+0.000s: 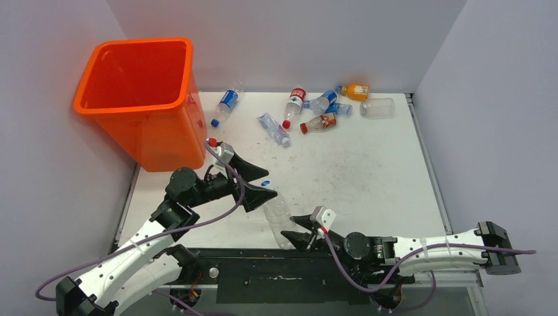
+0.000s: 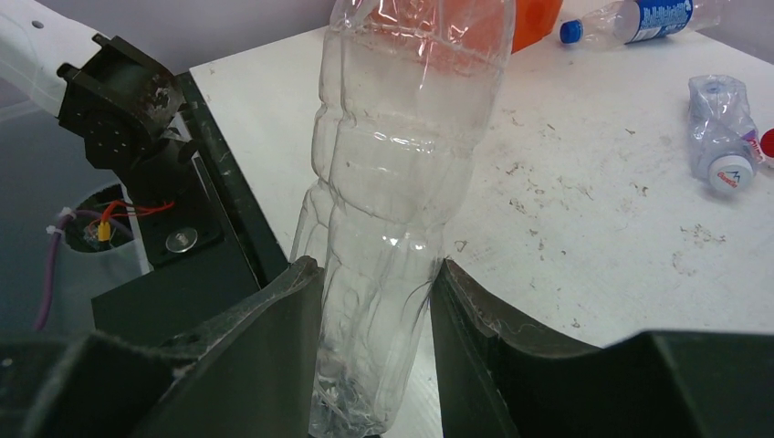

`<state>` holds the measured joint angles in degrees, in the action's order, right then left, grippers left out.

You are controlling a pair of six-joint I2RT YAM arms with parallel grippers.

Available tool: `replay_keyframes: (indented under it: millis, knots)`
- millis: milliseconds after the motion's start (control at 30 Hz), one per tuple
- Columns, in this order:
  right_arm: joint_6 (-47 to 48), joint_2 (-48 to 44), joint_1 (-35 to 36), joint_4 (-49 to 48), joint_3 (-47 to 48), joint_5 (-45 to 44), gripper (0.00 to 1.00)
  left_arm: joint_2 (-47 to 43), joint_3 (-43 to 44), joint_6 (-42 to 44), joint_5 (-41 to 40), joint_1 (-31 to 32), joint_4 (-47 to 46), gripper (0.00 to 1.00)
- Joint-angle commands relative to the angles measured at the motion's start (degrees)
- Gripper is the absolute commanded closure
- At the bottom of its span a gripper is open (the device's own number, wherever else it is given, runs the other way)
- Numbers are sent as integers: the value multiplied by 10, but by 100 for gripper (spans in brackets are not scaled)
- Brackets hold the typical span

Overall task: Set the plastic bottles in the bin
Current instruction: Pick up the plastic bottle at the center of the board.

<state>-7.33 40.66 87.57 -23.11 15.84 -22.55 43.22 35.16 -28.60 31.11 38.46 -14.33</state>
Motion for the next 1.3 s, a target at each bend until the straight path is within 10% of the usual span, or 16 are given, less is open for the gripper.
replay_keyframes:
  millis: [0, 367, 500, 700, 1133, 1267]
  knots:
    - [50, 16, 27, -79, -4, -65, 95, 20, 8, -69, 78, -4, -94, 16]
    - [84, 35, 37, -161, -17, -121, 95, 41, 7, -90, 119, -4, -126, 65]
    - [79, 56, 37, -164, -10, -132, 91, 35, 5, -85, 119, -4, -131, 98]
    - [1, 60, 37, -64, 29, -118, 2, 19, 3, -61, 111, -3, -119, 100]
    - [-59, 76, -77, -16, 69, 86, 3, 11, -8, -38, 177, 34, -147, 100]
    - [-42, 136, -78, -49, 85, 103, 41, 19, -4, -38, 181, 43, -141, 100]
